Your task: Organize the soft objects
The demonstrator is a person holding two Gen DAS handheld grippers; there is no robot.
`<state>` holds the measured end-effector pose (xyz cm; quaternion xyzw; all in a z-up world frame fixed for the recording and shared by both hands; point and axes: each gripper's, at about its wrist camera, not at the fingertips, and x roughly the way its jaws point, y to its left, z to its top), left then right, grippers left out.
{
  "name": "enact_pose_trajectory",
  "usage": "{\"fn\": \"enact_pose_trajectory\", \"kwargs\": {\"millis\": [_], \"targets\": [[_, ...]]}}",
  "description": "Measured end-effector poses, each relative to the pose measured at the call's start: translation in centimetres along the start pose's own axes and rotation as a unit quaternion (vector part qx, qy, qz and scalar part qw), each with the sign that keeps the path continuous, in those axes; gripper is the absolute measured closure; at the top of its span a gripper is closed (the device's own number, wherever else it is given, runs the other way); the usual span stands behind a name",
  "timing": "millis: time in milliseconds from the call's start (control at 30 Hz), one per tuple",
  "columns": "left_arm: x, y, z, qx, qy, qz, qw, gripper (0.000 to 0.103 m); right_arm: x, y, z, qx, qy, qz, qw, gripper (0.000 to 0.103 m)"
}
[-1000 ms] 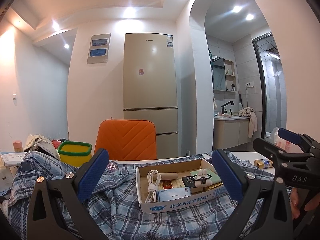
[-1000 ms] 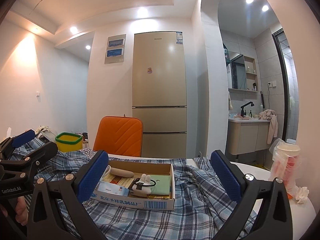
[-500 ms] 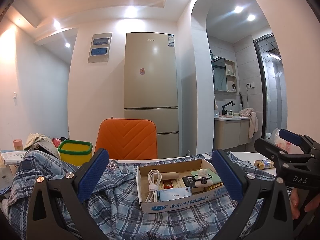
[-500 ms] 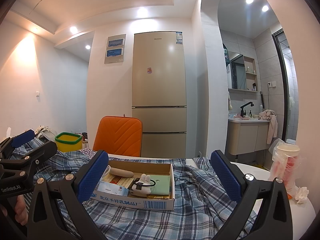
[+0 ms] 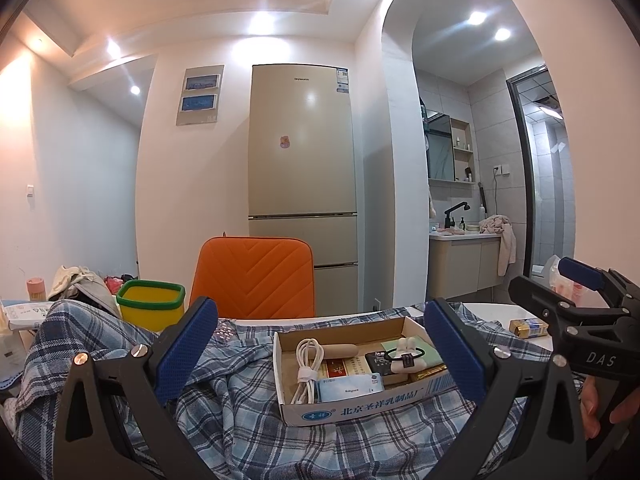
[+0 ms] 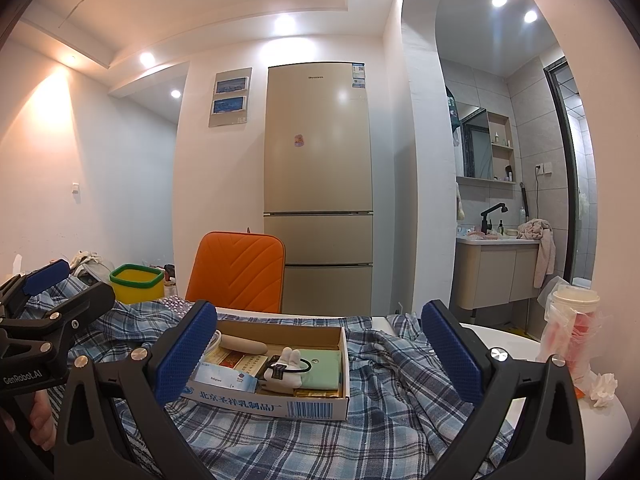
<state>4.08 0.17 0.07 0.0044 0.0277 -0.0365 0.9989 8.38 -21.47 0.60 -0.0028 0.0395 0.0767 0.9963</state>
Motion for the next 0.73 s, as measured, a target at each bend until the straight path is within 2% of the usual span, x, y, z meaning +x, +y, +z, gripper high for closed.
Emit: {"fn": "enact_pose_trajectory", "kwargs": {"millis": [733], "targets": [[0.41, 0.18, -0.03, -0.003, 0.009, 0.004, 0.9999, 0.0, -0.02, 0.02, 0.02, 0.0, -0.001, 0.0, 1.0, 0.0]]}}
